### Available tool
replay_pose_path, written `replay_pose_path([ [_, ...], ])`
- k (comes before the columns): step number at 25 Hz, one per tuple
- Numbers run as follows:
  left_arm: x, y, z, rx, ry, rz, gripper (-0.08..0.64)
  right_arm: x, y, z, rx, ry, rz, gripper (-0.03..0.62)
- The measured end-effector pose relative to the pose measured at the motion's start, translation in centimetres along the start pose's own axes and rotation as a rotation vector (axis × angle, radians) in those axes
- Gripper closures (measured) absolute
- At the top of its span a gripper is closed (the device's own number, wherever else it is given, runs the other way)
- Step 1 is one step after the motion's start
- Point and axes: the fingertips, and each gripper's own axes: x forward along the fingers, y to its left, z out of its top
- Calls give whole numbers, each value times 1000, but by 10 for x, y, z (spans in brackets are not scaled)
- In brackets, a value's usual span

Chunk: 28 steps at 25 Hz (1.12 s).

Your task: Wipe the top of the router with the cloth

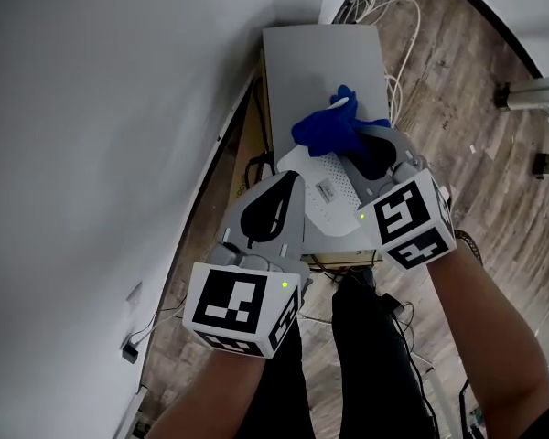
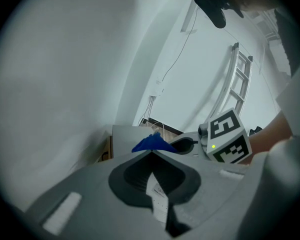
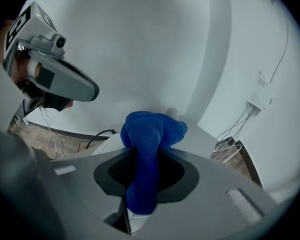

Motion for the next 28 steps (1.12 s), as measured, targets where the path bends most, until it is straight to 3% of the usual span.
replay_pose_path([
  [14,-15,25,-1,6,24,-28,559,16,15,19,-118,63,70,477],
  [22,-28,35,0,27,22,-18,559,20,65,41,-189,63,165,477],
  [28,-36,74,-26,8,76,89,559,30,97,45,-143,65,177,477],
])
